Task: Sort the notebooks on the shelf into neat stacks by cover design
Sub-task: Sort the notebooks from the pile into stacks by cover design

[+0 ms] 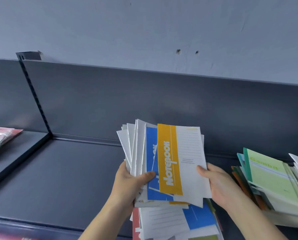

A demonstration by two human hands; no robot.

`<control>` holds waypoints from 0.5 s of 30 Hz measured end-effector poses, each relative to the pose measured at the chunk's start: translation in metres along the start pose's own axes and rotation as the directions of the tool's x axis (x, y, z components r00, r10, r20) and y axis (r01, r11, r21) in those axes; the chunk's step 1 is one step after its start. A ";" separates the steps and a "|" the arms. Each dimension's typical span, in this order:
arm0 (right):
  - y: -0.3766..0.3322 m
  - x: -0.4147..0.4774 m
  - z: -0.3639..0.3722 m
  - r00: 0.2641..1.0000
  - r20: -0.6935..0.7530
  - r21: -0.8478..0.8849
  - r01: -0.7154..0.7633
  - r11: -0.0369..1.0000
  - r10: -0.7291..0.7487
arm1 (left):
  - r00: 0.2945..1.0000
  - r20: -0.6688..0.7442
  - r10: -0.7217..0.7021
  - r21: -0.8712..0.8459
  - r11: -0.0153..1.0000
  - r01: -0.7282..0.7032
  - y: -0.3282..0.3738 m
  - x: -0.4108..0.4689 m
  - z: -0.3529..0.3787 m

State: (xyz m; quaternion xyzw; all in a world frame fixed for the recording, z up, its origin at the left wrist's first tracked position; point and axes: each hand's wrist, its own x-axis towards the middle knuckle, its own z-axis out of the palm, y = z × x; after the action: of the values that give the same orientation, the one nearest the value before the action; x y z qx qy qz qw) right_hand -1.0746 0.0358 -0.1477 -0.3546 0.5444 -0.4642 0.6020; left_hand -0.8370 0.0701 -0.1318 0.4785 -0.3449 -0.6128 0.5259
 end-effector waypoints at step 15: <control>-0.012 -0.021 0.034 0.992 0.124 -0.046 -0.031 0.998 0.037 | 0.983 0.182 0.026 0.072 0.997 -0.039 0.015 -0.005 -0.007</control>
State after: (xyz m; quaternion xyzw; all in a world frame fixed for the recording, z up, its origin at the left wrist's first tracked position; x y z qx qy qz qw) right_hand -1.0431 0.0492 -0.1240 -0.3868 0.5216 -0.4187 0.6348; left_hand -0.8256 0.0727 -0.1191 0.4346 -0.4218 -0.6317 0.4840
